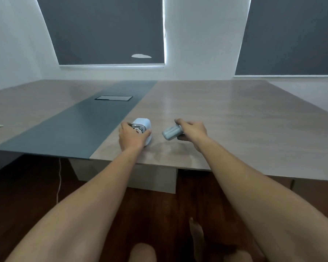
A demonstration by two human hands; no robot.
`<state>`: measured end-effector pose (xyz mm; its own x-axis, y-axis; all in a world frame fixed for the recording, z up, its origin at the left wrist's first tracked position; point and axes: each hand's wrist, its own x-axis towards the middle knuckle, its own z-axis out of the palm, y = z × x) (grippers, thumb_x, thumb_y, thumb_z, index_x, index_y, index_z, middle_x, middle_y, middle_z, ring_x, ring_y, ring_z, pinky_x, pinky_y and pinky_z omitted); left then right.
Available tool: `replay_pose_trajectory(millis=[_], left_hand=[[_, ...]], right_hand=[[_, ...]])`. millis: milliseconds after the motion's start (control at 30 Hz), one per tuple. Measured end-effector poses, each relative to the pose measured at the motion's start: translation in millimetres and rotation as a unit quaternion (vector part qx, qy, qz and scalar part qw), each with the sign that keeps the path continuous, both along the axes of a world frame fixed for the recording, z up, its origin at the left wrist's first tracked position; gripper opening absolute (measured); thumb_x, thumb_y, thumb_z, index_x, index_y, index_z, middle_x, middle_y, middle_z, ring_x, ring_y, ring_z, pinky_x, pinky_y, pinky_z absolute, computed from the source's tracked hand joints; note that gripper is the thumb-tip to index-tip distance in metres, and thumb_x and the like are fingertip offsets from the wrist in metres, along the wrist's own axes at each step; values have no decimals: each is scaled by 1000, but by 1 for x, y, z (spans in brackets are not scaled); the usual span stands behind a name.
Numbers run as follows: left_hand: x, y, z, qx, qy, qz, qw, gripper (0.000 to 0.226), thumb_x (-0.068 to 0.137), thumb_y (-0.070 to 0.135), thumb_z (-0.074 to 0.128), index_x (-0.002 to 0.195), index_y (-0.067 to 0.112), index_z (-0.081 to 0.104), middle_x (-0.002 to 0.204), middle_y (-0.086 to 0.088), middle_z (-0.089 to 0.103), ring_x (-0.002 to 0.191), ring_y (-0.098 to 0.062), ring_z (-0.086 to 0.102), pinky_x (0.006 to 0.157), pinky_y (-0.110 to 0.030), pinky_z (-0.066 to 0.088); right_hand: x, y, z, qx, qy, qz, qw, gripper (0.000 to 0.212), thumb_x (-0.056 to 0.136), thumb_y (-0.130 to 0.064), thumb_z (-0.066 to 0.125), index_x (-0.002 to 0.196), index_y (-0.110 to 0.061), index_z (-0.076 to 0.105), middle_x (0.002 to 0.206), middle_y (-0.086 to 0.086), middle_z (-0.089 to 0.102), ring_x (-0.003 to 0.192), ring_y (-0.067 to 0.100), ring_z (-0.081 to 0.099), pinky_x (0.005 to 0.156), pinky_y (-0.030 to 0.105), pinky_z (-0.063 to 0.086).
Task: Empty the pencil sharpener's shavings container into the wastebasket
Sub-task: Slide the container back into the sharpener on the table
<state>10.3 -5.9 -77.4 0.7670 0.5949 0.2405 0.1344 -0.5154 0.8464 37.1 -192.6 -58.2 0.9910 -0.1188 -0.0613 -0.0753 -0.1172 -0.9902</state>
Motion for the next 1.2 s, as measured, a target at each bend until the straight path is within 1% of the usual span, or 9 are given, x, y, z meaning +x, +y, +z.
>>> replay_pose_trajectory(millis=[133,233,300,533,667,800,933,1100,1200], left_hand=[[9,5,5,-78,-18,8,997,54,72,38,78,114,10,57,114,-8,66,107,-28,62,84,-29,42],[15,9,6,-161,-18,-18,987,35,76,41,71,98,14,68,109,-7,70,102,-27,64,89,-33,50],[15,9,7,-213,-14,-50,976,24,75,43,70,78,20,67,101,-6,71,97,-28,67,90,-41,55],[14,-10,18,-308,-17,-120,943,22,83,35,69,76,15,62,83,-4,66,74,-24,64,82,-41,57],[13,-20,21,-302,-20,-171,938,21,83,35,70,85,13,69,85,-4,71,71,-22,68,78,-38,58],[14,-28,21,-305,-29,-203,930,37,82,33,72,105,4,69,95,-10,74,87,-31,72,74,-38,59],[14,-26,22,-315,-29,-198,928,45,78,33,77,111,3,68,107,-16,74,96,-34,72,75,-37,58],[6,-17,21,-301,-42,-182,935,50,76,27,81,117,3,64,109,-13,72,98,-29,72,73,-36,60],[2,-11,19,-281,-60,-142,947,60,69,28,85,119,5,63,103,-7,72,96,-24,72,85,-41,59]], right_hand=[[20,8,-8,49,4,5,999,32,79,-38,76,80,-7,70,82,6,67,78,31,75,78,42,63],[28,9,-8,88,19,14,996,34,79,-39,76,77,-6,66,83,7,68,73,29,74,81,43,62],[29,8,-7,119,29,21,992,38,79,-38,77,88,-2,67,90,9,70,71,26,74,82,42,62],[25,-2,-7,177,51,34,982,56,77,-35,80,114,4,65,113,18,70,72,24,75,78,41,63],[20,-6,-7,190,60,57,978,53,77,-34,82,112,4,67,113,19,71,81,28,76,79,41,63],[10,0,-7,178,63,97,977,52,83,-36,77,114,4,64,110,21,71,88,36,75,79,41,62],[5,6,-10,198,69,117,971,57,84,-37,75,122,3,60,113,20,70,94,37,72,75,38,61],[4,13,-10,133,83,134,978,63,85,-47,71,125,0,61,122,17,67,104,37,68,80,38,59],[2,16,-5,118,75,123,982,65,85,-49,70,127,-1,57,122,12,61,98,36,68,77,40,60]])
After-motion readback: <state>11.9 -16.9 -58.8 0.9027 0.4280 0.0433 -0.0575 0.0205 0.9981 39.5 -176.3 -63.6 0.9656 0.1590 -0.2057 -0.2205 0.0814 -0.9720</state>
